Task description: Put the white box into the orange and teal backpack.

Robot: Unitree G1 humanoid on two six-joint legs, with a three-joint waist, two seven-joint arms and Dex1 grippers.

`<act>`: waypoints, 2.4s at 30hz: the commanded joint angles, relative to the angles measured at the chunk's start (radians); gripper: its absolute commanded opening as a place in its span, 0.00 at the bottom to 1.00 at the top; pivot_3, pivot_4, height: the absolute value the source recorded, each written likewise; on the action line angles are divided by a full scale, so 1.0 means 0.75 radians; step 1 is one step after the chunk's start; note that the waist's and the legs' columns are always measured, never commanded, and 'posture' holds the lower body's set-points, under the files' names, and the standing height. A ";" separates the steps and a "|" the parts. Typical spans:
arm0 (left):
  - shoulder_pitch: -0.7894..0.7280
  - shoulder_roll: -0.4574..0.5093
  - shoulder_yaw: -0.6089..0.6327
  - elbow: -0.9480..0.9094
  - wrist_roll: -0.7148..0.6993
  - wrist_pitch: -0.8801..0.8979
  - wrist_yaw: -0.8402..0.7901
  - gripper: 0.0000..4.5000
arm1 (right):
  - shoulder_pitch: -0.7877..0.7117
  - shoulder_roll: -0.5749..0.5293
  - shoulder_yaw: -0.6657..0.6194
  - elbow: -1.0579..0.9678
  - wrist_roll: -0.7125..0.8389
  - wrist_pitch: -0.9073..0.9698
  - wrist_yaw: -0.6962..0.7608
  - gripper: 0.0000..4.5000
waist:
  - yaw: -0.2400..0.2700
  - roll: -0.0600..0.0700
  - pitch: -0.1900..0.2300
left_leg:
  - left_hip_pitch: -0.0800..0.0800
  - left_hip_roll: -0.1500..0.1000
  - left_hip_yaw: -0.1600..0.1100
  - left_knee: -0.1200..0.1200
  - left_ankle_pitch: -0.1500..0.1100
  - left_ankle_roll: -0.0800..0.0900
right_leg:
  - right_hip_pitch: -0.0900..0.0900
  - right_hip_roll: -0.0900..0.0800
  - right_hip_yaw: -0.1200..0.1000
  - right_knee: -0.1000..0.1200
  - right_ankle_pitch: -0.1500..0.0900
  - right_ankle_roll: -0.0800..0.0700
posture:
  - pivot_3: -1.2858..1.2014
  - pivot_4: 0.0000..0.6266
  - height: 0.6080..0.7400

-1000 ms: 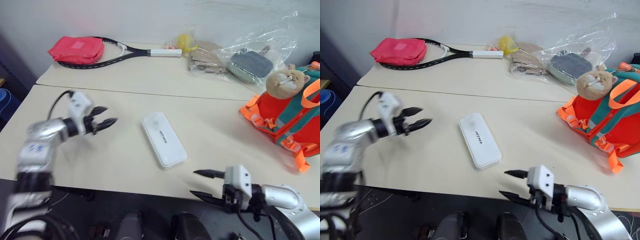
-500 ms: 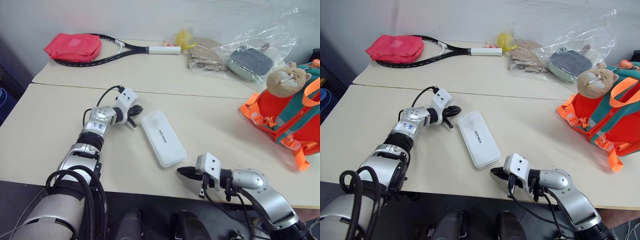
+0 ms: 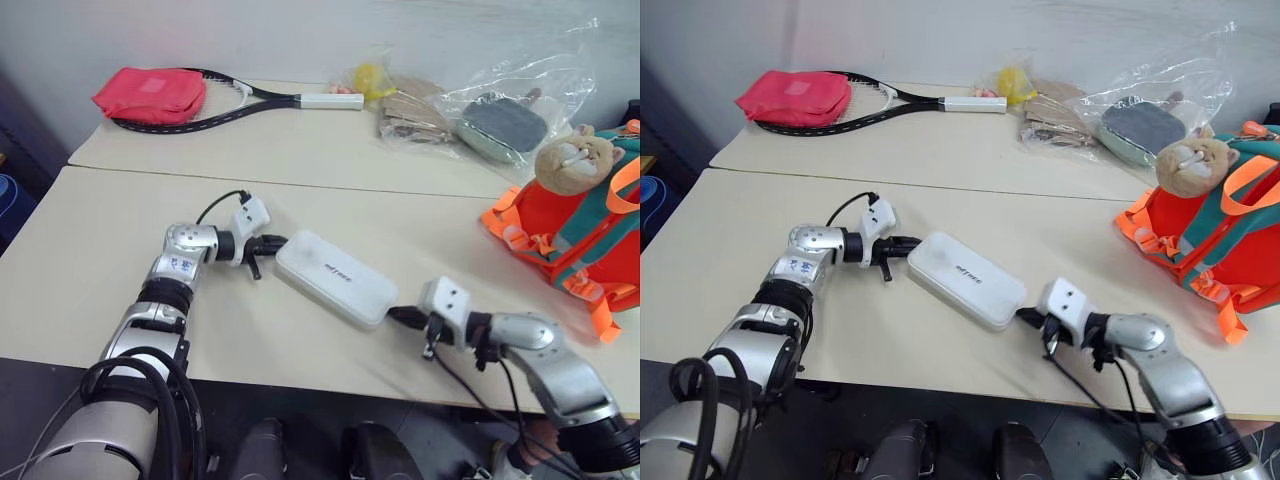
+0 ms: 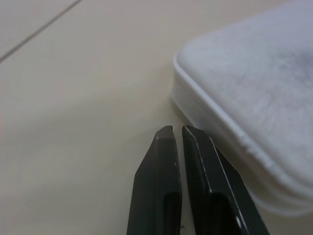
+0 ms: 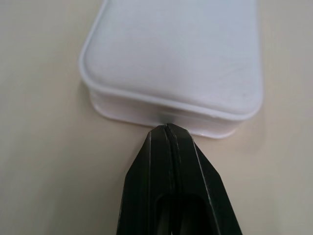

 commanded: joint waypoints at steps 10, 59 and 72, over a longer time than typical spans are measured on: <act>0.545 0.133 0.008 -1.151 -0.158 0.602 -0.001 0.07 | -0.108 -0.032 -0.025 0.156 -0.042 -0.162 0.087 0.00 | -0.016 0.001 0.000 | 0.000 0.001 0.000 0.000 0.000 0.000 | 0.000 0.000 0.002 0.002 0.000 0.000 | 0.52 0.24 1.00; -0.077 0.061 0.213 -0.299 -1.170 2.276 0.523 0.88 | -0.209 -0.006 0.066 0.257 -0.110 -0.268 0.268 0.00 | -0.034 0.007 0.002 | 0.018 0.000 -0.003 -0.004 -0.002 -0.003 | 0.021 0.001 0.001 -0.008 -0.001 0.000 | 0.52 0.24 1.00; 0.032 0.087 0.263 -0.452 -1.496 2.276 0.647 0.31 | -0.108 0.004 -0.070 0.199 0.014 -0.215 0.237 0.00 | -0.032 0.007 0.002 | 0.019 0.000 -0.003 -0.005 -0.001 -0.004 | 0.021 0.001 0.001 -0.008 -0.001 0.000 | 0.52 0.24 1.00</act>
